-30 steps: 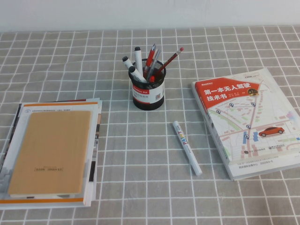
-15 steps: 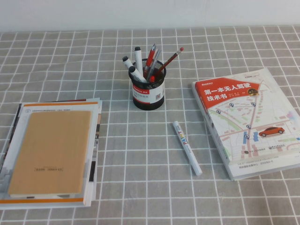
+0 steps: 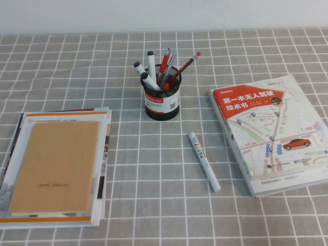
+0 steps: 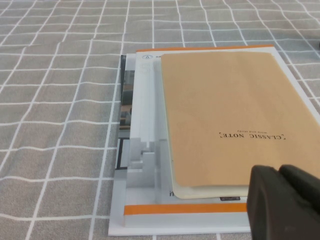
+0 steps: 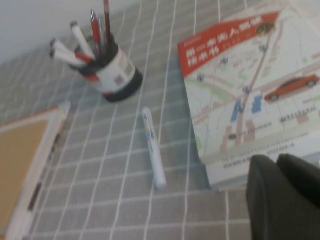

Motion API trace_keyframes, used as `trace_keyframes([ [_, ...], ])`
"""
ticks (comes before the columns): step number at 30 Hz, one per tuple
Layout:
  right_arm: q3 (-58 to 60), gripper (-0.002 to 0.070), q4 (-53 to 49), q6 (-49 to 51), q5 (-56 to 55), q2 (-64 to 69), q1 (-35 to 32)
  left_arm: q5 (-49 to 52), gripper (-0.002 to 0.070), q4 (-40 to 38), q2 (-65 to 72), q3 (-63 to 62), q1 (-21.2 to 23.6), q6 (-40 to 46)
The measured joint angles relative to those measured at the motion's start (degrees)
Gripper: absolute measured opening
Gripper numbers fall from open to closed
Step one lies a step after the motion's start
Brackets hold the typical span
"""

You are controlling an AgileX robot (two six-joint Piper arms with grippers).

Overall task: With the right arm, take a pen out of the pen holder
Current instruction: 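Take a marker out of the pen holder and lay it on the table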

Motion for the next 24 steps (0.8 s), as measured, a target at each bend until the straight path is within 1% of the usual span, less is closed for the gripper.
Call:
trace_keyframes([
  [4, -6.78, -0.0013, -5.38, 0.0, 8.62, 9.34, 0.0, 0.0, -0.0003, 0.0, 0.0, 0.0, 0.0, 0.0],
  [8, -11.51, -0.0013, -8.5, -2.51, 13.33, 17.02, 0.0, 0.0, -0.0003, 0.0, 0.0, 0.0, 0.0, 0.0],
  [12, -14.36, -0.0012, -8.26, -6.19, 12.84, 22.18, 0.0, 0.0, -0.0003, 0.0, 0.0, 0.0, 0.0, 0.0],
  [15, -16.09, -0.0013, -8.12, -7.04, 9.65, 25.74, 1.08, 0.0, -0.0003, 0.0, 0.0, 0.0, 0.0, 0.0],
  [19, -18.64, -0.0012, -8.24, -6.97, 0.84, 31.42, 8.46, 0.0, -0.0003, 0.0, 0.0, 0.0, 0.0, 0.0],
  [24, -20.78, -0.0003, -8.36, -7.07, -14.21, 41.3, 21.45, 0.0, -0.0003, 0.0, 0.0, 0.0, 0.0, 0.0],
])
